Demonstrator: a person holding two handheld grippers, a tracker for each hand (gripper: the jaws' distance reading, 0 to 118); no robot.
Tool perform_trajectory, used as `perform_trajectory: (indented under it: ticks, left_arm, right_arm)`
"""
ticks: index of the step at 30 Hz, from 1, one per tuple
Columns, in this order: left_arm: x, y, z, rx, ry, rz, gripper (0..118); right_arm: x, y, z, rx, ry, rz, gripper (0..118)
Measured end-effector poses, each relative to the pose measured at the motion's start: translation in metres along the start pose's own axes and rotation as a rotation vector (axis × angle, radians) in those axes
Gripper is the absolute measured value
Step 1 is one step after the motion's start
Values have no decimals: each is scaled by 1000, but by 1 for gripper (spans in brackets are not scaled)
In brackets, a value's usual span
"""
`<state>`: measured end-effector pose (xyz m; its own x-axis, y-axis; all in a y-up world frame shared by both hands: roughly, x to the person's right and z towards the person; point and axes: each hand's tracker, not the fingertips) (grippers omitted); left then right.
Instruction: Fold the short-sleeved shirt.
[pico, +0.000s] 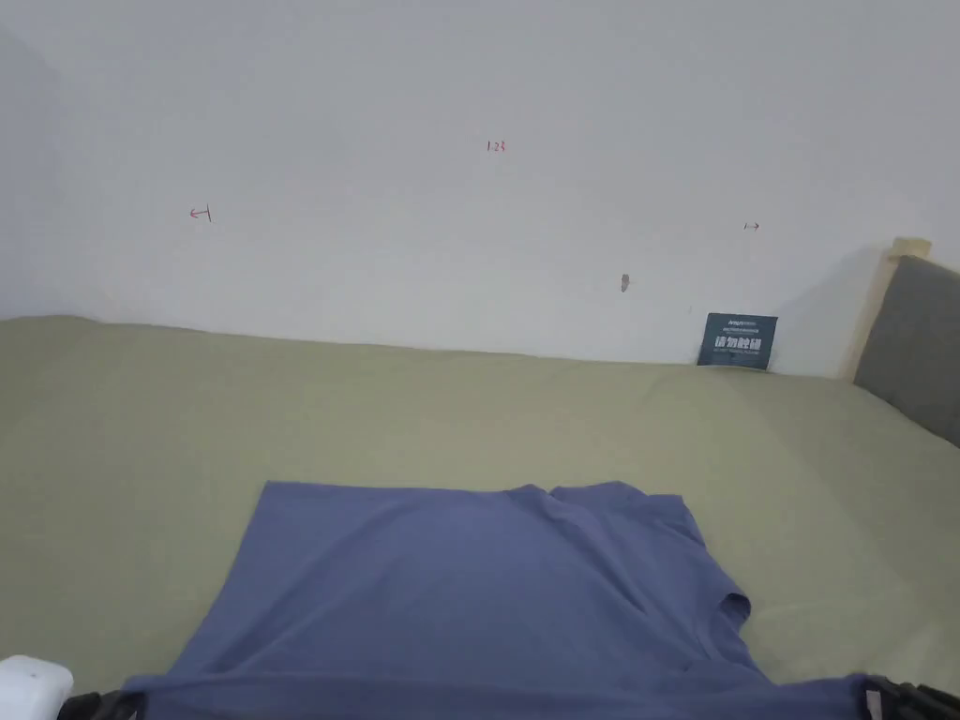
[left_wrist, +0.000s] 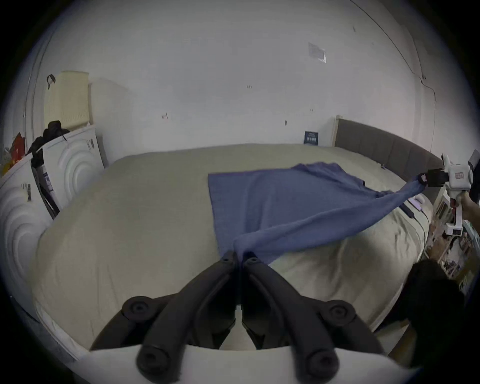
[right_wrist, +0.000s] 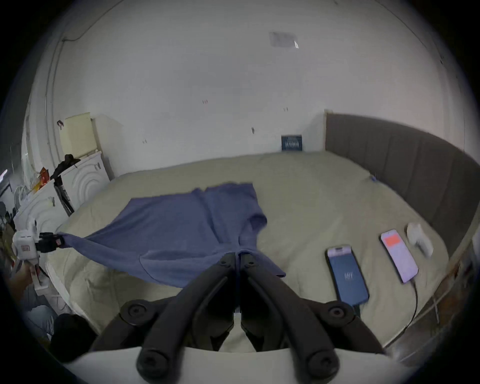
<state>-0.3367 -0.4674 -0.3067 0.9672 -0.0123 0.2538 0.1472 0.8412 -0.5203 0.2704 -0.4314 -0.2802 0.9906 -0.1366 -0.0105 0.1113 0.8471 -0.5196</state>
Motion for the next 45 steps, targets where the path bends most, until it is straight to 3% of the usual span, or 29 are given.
perform_trajectory:
  ticks: [4,11,12,13,14,15,16,17,18,19,22,27,29,30,31,32,33,34,37,42,43,44,45]
  left_arm:
    - [1,-20,-6,-33,-11,12,3]
    - [0,-43,-14,-83,-31,56,5]
    - [1,-46,-15,-86,-32,82,8]
    - [1,-48,-15,-91,-28,107,22]
    - [1,-50,-17,-113,-20,149,45]
    - [0,-52,-17,-144,-4,186,75]
    - [-1,-53,-16,-163,-1,224,96]
    - [-4,-52,-15,-175,0,275,96]
    - [-8,-49,-8,-168,-18,314,96]
    - [-9,-46,-3,-170,-34,341,96]
    - [-1,-26,15,-158,88,282,96]
    - [22,4,49,-88,113,240,96]
    - [27,6,55,-89,113,279,81]
    - [29,5,55,-92,110,299,60]
    - [32,4,55,-91,97,300,18]
    - [35,0,53,-99,75,295,7]
    - [39,-2,52,-108,97,278,6]
    - [44,-5,50,-141,102,258,2]
    - [53,-13,48,-174,61,248,1]
    - [59,-16,44,-197,41,242,1]
    - [58,-15,41,-197,35,256,6]
    - [58,-14,39,-199,36,260,21]
    - [59,-15,39,-193,34,262,52]
  right_arm:
    - [3,-23,-4,-65,-7,22,2]
    - [11,-54,-19,-137,-41,-17,2]
    - [11,-58,-23,-145,-49,-34,2]
    - [11,-60,-25,-151,-52,-45,3]
    - [9,-61,-27,-165,-48,-53,7]
    - [9,-60,-30,-202,-45,-55,21]
    - [7,-58,-31,-234,-68,-43,54]
    - [5,-55,-31,-250,-87,-19,83]
    - [4,-52,-29,-251,-79,-13,99]
    - [2,-49,-24,-237,-75,-12,101]
    - [-10,-34,-4,-171,-83,-9,100]
    - [-34,-22,15,-135,-108,-28,100]
    - [-39,-27,17,-167,-101,-55,100]
    - [-41,-31,18,-202,-76,-72,97]
    - [-41,-35,19,-232,-37,-82,77]
    - [-41,-40,16,-279,3,-88,42]
    - [-43,-45,12,-337,15,-105,0]
    - [-46,-49,10,-324,-29,-95,0]
    - [-54,-55,8,-339,-50,-3,0]
    - [-52,-55,8,-313,-47,-35,0]
    - [-52,-54,7,-307,-54,-32,0]
    - [-51,-53,7,-300,-69,-22,0]
    - [-50,-52,6,-295,-81,-15,0]
